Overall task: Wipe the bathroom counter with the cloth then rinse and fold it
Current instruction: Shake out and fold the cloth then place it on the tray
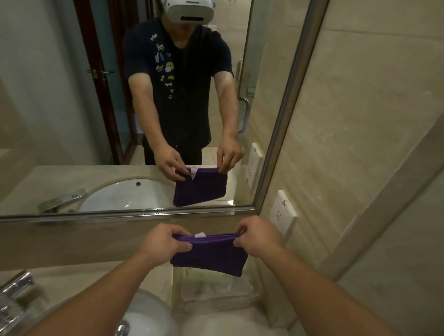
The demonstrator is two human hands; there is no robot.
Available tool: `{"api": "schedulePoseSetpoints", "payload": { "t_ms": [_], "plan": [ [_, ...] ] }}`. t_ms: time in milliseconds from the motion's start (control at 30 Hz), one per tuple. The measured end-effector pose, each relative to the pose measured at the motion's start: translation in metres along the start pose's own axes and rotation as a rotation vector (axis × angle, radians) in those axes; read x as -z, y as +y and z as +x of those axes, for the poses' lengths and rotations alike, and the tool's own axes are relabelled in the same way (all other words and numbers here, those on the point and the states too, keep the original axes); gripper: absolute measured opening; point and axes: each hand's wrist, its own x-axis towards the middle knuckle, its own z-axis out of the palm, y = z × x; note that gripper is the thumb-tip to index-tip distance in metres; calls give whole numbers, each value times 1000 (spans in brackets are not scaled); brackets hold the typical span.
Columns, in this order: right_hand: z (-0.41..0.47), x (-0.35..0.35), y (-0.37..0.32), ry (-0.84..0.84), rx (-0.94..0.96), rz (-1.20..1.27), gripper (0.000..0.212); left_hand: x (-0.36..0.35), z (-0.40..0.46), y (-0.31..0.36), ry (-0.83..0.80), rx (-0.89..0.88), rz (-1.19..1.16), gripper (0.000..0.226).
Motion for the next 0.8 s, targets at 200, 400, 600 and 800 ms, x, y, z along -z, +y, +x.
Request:
{"api": "schedulePoseSetpoints", "payload": {
  "t_ms": [200,400,600,800],
  "plan": [
    [10,-15,7,333,139,8,15,-21,21,-11,278,-273,20,32],
    [11,-118,68,42,99,-81,26,-76,12,-93,-82,-251,402,49],
    [-12,-172,102,-122,69,-175,26,-114,-5,-132,-264,-171,493,38],
    [2,-158,93,14,83,-89,24,-111,10,-96,1,-5,579,24]
  ]
}}
